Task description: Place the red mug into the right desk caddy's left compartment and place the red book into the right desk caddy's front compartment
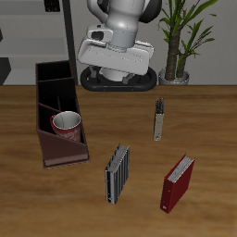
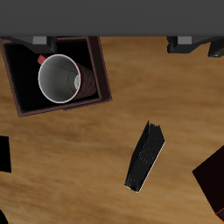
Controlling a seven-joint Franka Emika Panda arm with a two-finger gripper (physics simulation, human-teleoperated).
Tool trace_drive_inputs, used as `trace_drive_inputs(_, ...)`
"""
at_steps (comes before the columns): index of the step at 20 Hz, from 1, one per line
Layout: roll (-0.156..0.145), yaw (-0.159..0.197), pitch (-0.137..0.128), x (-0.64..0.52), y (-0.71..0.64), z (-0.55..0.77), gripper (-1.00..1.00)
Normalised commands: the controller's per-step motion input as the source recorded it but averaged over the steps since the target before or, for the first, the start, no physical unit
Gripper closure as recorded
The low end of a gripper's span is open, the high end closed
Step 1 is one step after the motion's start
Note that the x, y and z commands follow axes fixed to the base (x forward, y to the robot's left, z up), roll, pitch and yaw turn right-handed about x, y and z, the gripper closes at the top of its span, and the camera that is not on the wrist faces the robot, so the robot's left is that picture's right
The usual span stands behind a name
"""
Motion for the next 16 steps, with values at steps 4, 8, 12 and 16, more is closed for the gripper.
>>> trace_drive_inputs(4, 0.001, 0.024, 0.014, 0.32, 0.34, 0.09, -1.0)
trace_drive_inputs(8, 0.025, 0.052, 0.001, 0.47, 0.61, 0.08, -1.0)
trace_drive_inputs(12, 0.02, 0.013, -0.014, 0.43, 0.38, 0.11, -1.0)
trace_drive_inputs(16, 0.047, 0.033, 0.01, 0.38, 0.27, 0.0, -1.0)
